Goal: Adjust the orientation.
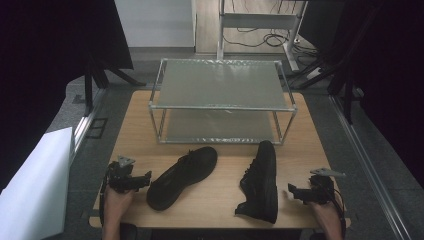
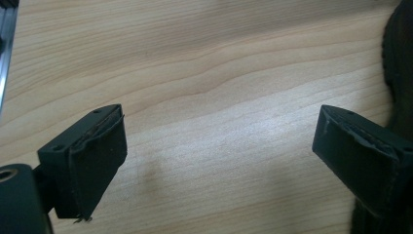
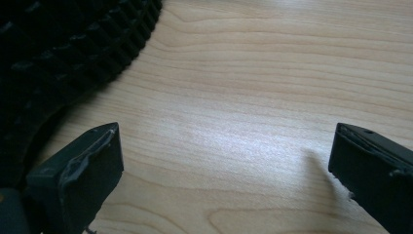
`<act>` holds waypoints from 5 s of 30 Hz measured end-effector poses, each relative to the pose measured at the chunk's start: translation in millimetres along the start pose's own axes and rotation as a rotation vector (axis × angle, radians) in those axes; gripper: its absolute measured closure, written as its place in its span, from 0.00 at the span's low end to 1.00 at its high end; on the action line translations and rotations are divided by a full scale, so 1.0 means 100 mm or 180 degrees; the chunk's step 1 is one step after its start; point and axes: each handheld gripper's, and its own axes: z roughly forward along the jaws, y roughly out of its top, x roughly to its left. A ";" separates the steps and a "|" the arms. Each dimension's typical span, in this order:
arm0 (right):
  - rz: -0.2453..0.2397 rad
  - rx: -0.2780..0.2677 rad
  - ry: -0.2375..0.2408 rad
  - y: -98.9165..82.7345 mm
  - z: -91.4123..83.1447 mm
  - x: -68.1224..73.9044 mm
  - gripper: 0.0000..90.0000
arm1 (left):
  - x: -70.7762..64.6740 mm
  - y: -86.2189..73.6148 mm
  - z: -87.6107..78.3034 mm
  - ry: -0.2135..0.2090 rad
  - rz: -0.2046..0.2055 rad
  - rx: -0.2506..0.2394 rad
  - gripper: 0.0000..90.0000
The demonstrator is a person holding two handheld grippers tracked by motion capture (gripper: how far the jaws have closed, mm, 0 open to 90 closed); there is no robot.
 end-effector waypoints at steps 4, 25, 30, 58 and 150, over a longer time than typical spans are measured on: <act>-0.0008 0.0003 0.0040 0.00 0.01 0.00 0.00 | -0.01 0.00 0.00 -0.0025 -0.0050 0.0004 0.04; -0.0102 -0.0040 0.0109 0.01 0.02 0.03 0.00 | 0.01 0.01 -0.07 -0.0122 -0.0102 -0.0311 0.00; -0.0075 -0.0072 0.0121 0.01 0.00 0.01 0.00 | -0.02 0.01 -0.05 -0.0108 -0.0024 -0.0261 0.00; -0.0051 -0.0103 0.0151 0.02 0.00 0.01 0.03 | -0.45 0.02 -0.06 -0.0463 0.0480 -0.0066 0.01; -0.0279 -0.0274 0.0567 0.50 -0.43 0.45 0.00 | -0.85 0.01 0.03 -0.0613 0.0660 0.0030 0.00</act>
